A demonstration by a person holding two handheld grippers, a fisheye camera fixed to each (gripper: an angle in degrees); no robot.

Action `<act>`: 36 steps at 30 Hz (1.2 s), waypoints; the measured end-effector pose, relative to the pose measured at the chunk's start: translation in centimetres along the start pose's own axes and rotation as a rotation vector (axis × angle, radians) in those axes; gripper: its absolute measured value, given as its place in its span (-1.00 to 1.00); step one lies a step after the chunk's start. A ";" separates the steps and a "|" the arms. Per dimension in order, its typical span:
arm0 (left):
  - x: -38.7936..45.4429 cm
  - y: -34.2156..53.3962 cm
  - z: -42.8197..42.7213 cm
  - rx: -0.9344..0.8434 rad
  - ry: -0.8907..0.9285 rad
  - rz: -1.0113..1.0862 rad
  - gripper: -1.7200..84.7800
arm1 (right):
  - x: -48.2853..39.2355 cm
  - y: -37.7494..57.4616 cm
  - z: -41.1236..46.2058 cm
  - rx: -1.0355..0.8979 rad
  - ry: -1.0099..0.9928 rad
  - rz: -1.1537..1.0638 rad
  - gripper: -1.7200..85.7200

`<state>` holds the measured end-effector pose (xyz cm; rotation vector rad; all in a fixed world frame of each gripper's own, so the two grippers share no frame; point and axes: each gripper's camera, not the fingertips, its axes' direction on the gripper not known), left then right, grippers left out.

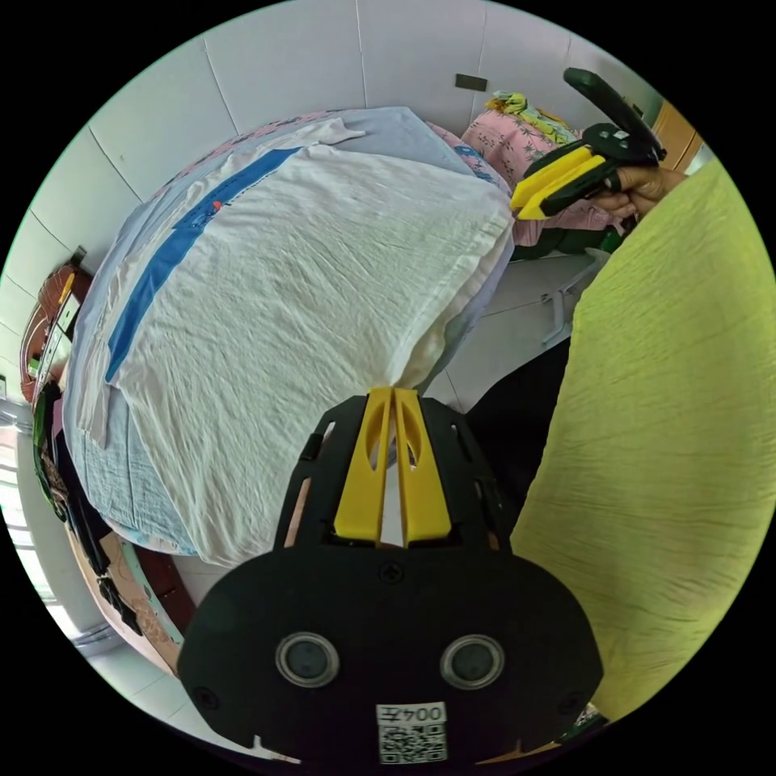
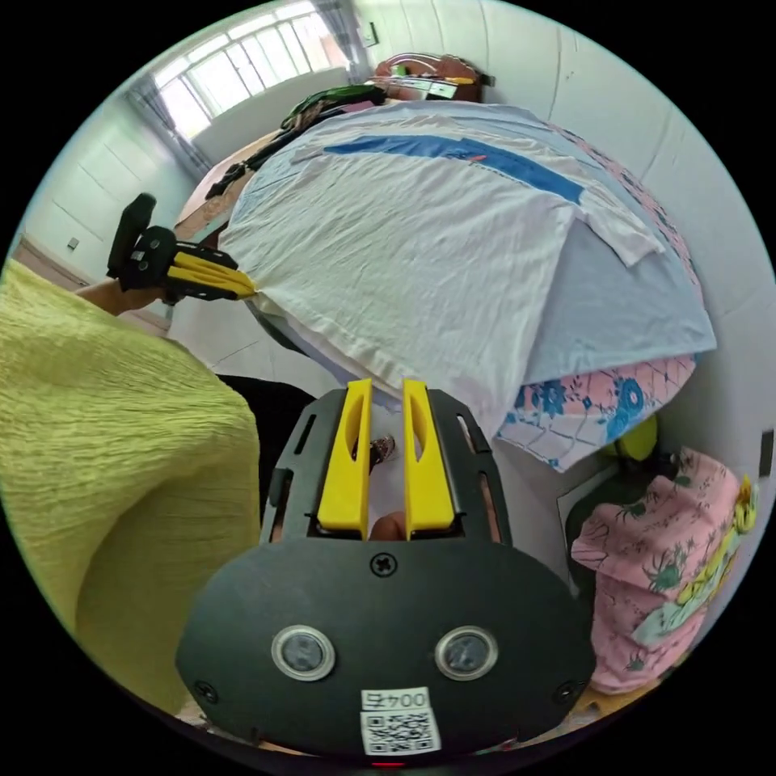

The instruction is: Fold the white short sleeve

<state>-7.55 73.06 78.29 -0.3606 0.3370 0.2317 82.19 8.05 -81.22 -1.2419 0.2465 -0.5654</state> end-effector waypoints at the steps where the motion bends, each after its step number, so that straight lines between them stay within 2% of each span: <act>1: 0.0 0.0 0.0 -0.001 0.000 0.000 -0.95 | 0.7 0.3 -0.4 0.006 0.009 0.035 -0.79; 5: 0.0 -0.3 -0.4 -0.002 0.008 -0.009 -0.95 | 5.5 2.9 -3.1 0.070 0.029 0.280 -0.77; 7: -0.1 -0.4 -0.6 -0.004 0.013 -0.011 -0.95 | 7.9 3.9 -3.9 0.091 -0.028 0.390 -0.76; 12: -0.2 -0.8 -1.4 -0.009 0.023 -0.018 -0.95 | 16.4 8.3 -4.0 0.247 -0.438 0.788 -0.74; 15: -0.5 -1.1 -2.0 -0.012 0.034 -0.027 -0.95 | 19.1 9.7 -3.8 0.352 -0.591 0.896 -0.73; 19: -0.8 -1.4 -2.8 -0.015 0.042 -0.034 -0.95 | 19.6 8.2 -4.2 0.314 -0.604 0.859 -0.75; 20: -0.9 -1.5 -3.2 -0.016 0.042 -0.033 -0.95 | 19.3 7.5 -4.6 0.286 -0.585 0.832 -0.81; 21: -0.9 -1.6 -3.5 -0.018 0.037 -0.030 -0.95 | 19.0 6.8 -5.7 0.269 -0.539 0.811 -0.90; 23: -0.8 -1.9 -4.1 -0.023 0.021 -0.019 -0.95 | 18.3 5.8 -8.1 0.281 -0.465 0.762 -0.94; 26: -0.4 -2.2 -5.1 -0.026 -0.011 0.005 -0.95 | 17.7 4.5 -11.2 0.232 -0.308 0.707 -0.97; 29: -0.9 -2.5 -6.4 -0.033 -0.015 0.006 -0.95 | 18.1 3.6 -11.2 0.152 -0.308 0.732 -0.98; 31: -1.2 -2.6 -7.8 -0.019 -0.018 0.003 -0.95 | 17.3 2.4 -12.0 0.144 -0.225 0.679 -0.98; 32: -1.4 -2.6 -8.7 -0.007 -0.018 0.002 -0.95 | 17.3 1.9 -11.1 0.076 -0.197 0.666 -0.98; 36: -2.1 -2.4 -10.7 0.003 -0.022 0.010 -0.95 | 18.7 2.8 -9.5 0.085 -0.286 0.741 -0.98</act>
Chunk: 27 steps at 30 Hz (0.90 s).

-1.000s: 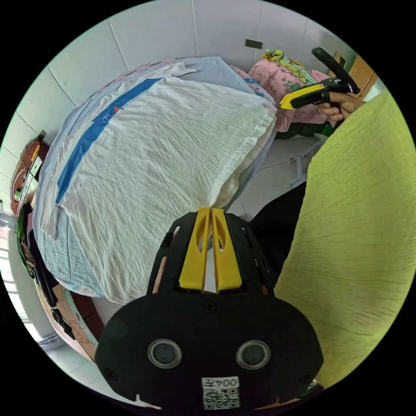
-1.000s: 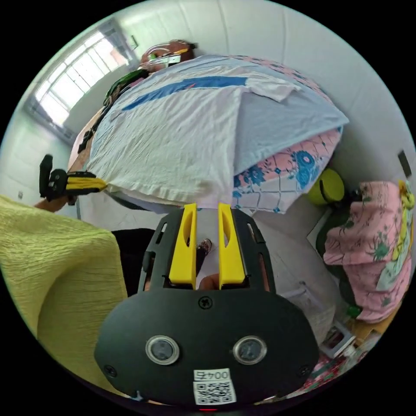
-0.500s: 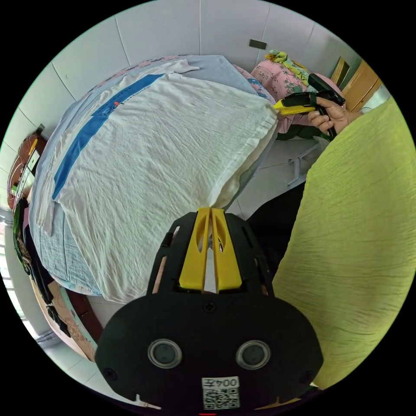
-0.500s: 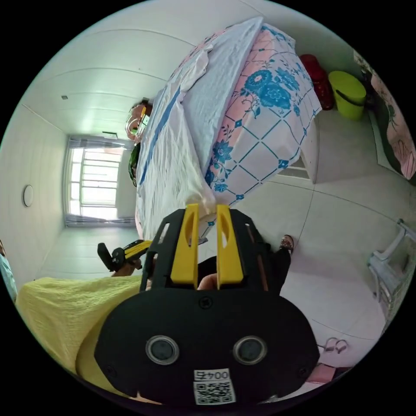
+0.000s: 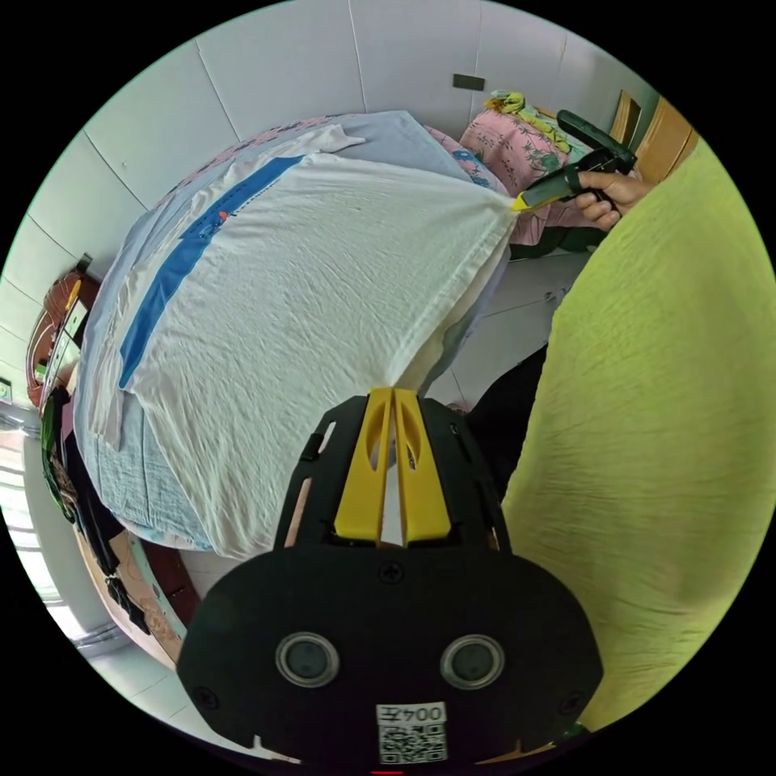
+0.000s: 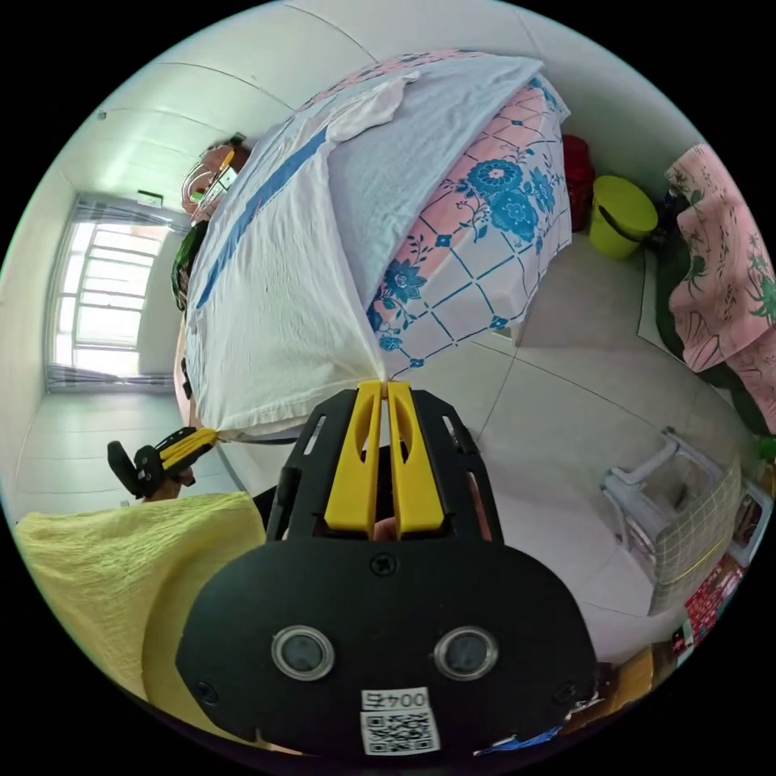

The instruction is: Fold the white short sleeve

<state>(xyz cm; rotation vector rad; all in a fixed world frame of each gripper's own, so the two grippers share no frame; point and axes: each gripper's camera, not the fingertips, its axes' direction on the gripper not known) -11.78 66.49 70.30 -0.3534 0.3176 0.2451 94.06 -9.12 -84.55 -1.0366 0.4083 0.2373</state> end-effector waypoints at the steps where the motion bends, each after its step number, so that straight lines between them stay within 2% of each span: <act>1: 0.0 0.0 -0.1 -0.002 -0.002 0.001 -0.95 | -0.1 0.0 0.1 0.001 0.005 -0.003 -0.98; 7: -1.1 -0.6 -2.2 -0.025 -0.056 0.011 -0.93 | -0.8 -1.3 0.5 -0.029 0.026 0.012 -0.98; 10: -4.8 1.8 -6.5 0.042 -0.026 -0.139 -0.90 | -1.1 -1.8 0.5 -0.041 0.038 0.007 -0.98; 13: -11.2 8.9 -9.8 0.115 0.012 -0.435 -0.85 | -1.4 -2.1 0.6 -0.046 0.046 0.011 -0.98; 15: -17.2 16.9 -10.4 0.158 0.079 -0.731 -0.79 | -1.7 -2.3 0.7 -0.052 0.051 0.017 -0.97; 18: -22.8 24.9 -10.1 0.238 0.142 -0.965 -0.74 | -2.0 -2.8 1.0 -0.072 0.062 0.012 -0.97; 22: -27.1 27.6 -8.9 0.260 0.215 -0.984 -0.71 | -2.4 -3.6 1.3 -0.102 0.074 0.014 -0.96; 24: -29.2 27.7 -8.6 0.335 0.335 -0.971 -0.70 | -2.8 -3.9 1.5 -0.118 0.090 0.011 -0.96; 27: -30.6 26.6 -8.4 0.309 0.390 -0.904 -0.77 | -3.3 -4.2 1.8 -0.131 0.107 0.016 -0.96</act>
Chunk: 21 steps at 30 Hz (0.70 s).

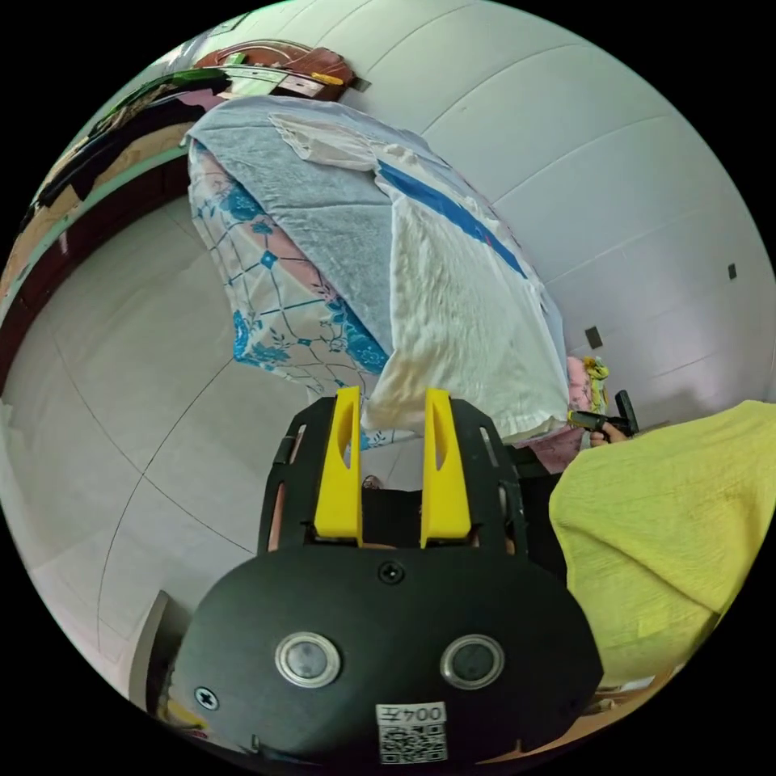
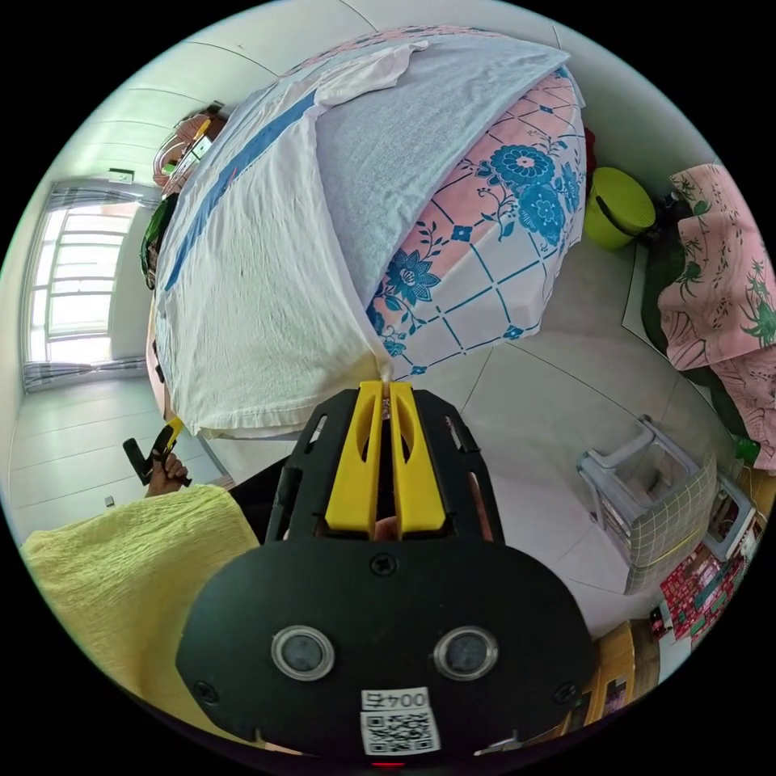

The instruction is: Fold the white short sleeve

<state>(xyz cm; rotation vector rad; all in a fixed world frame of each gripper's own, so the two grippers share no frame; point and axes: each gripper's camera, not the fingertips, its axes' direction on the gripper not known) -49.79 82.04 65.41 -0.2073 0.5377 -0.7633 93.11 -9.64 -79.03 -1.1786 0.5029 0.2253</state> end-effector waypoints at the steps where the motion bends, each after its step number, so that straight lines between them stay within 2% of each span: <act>1: 0.0 -0.2 0.1 -0.016 0.005 0.000 -0.79 | -0.1 -0.1 0.0 -0.002 0.004 0.001 -0.96; 3: 0.7 -1.2 -0.8 -0.083 0.028 0.007 -0.89 | -0.7 -0.2 0.0 -0.011 0.035 -0.002 -0.96; 5: 1.6 -0.9 -2.6 -0.048 -0.026 0.010 -0.92 | -1.1 0.0 -0.2 0.000 0.064 -0.006 -0.96; 11: -0.1 0.0 -3.6 -0.024 -0.017 -0.144 -0.92 | -0.5 0.6 1.0 0.030 0.016 0.041 -0.93; 13: 0.3 -1.2 -4.6 -0.025 -0.043 -0.132 -0.91 | -0.5 0.5 1.2 0.023 0.001 0.054 -0.91; 18: 3.2 -7.5 -11.6 0.105 -0.096 -0.069 -0.90 | 0.9 1.9 0.9 0.018 -0.025 0.133 -0.80; 21: 5.6 -14.2 -11.2 0.130 -0.121 0.011 -0.90 | 0.8 3.5 -1.6 0.132 0.067 0.139 -0.80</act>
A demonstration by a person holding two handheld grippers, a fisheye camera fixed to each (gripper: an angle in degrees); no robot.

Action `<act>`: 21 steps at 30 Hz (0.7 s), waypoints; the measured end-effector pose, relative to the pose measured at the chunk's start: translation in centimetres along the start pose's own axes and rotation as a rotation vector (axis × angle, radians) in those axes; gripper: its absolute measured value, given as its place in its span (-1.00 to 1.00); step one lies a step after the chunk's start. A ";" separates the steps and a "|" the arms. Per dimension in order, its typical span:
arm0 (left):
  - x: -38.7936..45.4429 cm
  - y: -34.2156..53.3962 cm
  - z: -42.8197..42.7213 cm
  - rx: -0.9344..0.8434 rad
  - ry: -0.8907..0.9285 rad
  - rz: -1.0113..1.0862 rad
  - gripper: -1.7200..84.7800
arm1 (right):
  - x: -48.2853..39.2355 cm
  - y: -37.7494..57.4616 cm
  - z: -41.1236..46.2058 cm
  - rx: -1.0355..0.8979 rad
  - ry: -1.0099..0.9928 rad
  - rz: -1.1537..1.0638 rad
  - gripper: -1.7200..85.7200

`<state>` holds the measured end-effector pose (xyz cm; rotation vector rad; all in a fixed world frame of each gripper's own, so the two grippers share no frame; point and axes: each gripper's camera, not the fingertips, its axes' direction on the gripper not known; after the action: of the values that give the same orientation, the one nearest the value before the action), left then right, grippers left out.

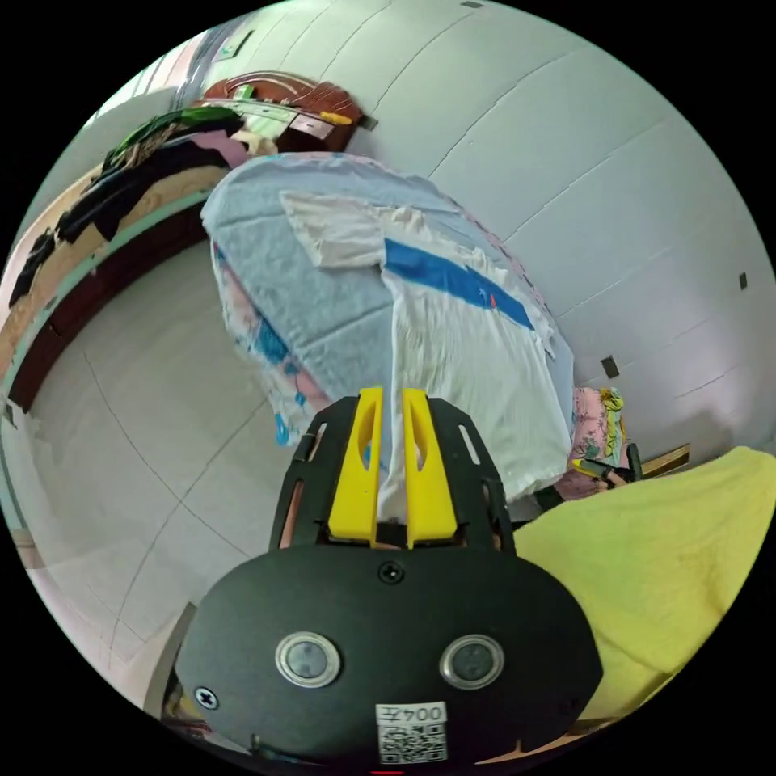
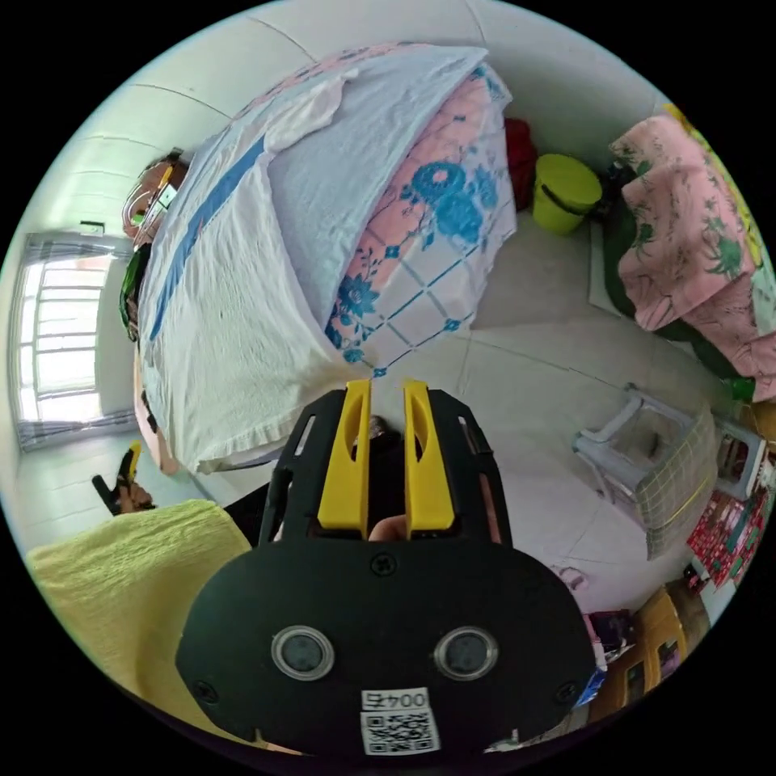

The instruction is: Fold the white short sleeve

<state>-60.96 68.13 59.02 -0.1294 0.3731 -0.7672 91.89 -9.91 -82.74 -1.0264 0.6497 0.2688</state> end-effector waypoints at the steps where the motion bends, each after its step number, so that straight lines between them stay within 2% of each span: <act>1: 0.4 -1.4 0.8 -0.007 0.007 0.016 -0.90 | -0.3 0.1 -0.5 0.026 0.019 -0.018 -0.80; 3: 1.6 -6.2 5.2 -0.075 0.009 0.060 -0.89 | -2.2 -0.6 -1.9 0.101 0.025 -0.101 -0.80; 8: 2.5 -11.0 12.5 -0.205 -0.038 0.085 -0.87 | -8.0 -5.0 -0.8 0.143 0.019 -0.217 -0.77; 21: 4.8 -11.6 18.5 -0.296 -0.042 0.108 -0.90 | -12.6 -15.2 4.5 0.073 -0.068 -0.275 -0.77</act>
<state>-58.44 56.08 77.67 -0.3999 0.4488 -0.5982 91.29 -12.62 -62.67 -1.0191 0.4470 0.0388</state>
